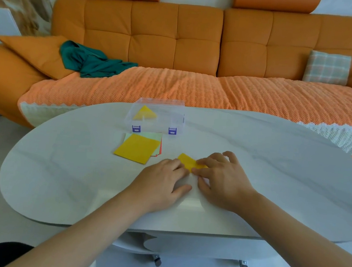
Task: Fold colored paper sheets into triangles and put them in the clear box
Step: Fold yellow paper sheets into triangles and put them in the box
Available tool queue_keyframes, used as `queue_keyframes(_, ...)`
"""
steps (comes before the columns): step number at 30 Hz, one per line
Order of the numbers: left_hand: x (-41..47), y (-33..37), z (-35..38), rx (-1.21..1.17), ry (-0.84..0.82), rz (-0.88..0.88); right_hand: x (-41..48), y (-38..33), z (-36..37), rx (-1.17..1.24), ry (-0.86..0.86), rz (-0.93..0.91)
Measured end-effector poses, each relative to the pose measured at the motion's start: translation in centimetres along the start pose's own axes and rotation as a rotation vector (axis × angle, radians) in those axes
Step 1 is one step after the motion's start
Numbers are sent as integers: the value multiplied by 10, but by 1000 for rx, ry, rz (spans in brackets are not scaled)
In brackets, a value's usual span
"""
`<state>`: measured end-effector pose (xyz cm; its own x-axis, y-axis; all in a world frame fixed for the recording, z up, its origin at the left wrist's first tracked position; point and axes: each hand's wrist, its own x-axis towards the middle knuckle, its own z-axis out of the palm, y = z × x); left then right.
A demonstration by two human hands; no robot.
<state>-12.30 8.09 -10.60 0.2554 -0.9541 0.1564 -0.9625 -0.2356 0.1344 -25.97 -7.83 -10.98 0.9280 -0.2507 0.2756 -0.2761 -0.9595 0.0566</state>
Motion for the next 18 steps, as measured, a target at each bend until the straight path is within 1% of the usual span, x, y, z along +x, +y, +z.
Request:
queue_keyframes(4, 0, 4, -2, 47, -9, 25, -4, 4, -4, -3, -23, 67)
queue_keyframes(8, 3, 4, -6, 25, -20, 10, -6, 16, -11, 6, -61, 163)
queue_keyframes(12, 5, 1, -3, -29, -6, 16, -10, 23, -13, -19, -30, 150)
queue_keyframes(15, 10, -4, -1, -128, 48, -6, -11, 19, -9, -59, 31, 106)
queue_keyframes(18, 18, -9, 1, -176, 54, -37, -6, 18, -10, -40, 66, 147)
